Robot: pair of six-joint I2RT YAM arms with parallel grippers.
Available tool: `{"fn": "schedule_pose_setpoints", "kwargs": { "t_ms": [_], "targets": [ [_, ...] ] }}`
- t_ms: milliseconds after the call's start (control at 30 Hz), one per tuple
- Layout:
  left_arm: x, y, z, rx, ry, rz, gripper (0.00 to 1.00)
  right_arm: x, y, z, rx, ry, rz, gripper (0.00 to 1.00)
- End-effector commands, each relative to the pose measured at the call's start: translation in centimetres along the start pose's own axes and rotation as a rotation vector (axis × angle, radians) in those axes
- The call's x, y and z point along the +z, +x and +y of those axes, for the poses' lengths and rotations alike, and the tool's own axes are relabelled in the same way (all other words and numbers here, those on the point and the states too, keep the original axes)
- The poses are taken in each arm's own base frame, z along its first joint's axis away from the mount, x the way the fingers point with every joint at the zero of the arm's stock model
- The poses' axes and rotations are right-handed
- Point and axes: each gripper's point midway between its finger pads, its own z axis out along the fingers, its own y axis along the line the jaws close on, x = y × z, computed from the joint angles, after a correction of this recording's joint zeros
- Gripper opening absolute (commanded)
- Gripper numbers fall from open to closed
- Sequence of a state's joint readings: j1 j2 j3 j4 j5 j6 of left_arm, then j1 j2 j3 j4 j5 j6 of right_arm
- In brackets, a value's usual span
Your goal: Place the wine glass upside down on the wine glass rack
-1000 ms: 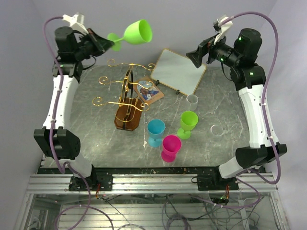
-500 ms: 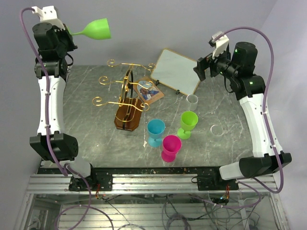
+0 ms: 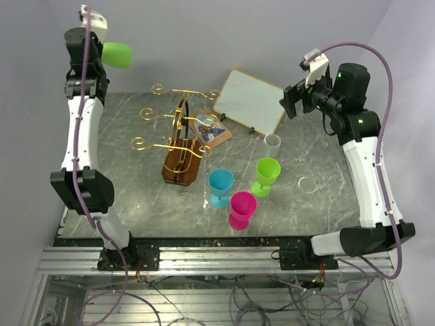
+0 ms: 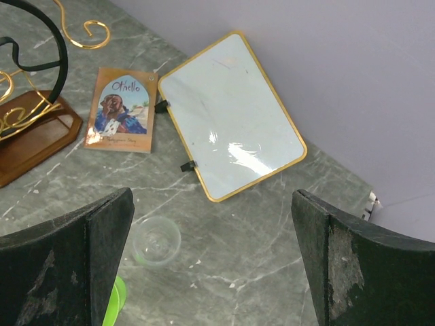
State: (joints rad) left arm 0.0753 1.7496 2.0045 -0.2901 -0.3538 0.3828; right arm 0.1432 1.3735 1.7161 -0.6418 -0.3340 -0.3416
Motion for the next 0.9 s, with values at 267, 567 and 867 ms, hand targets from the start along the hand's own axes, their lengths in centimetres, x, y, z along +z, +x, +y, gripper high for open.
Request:
{"fn": "schedule_pose_setpoints", "kwargs": {
  "t_ms": [267, 567, 867],
  "targets": [
    [2.1, -0.9, -8.9, 0.607, 0.117, -0.174, 0.07, 0.2, 1.4, -0.3, 0.022, -0.017, 0.01, 1.0],
    [1.2, -0.4, -16.3, 0.92, 0.294, -0.289, 0.07, 0.0, 1.8, -0.5, 0.029, -0.007, 0.01, 1.0],
    [-0.6, -1.0, -20.6, 0.995, 0.415, -0.363, 0.07, -0.3, 1.9, -0.8, 0.033, -0.003, 0.005, 1.0]
  ]
}}
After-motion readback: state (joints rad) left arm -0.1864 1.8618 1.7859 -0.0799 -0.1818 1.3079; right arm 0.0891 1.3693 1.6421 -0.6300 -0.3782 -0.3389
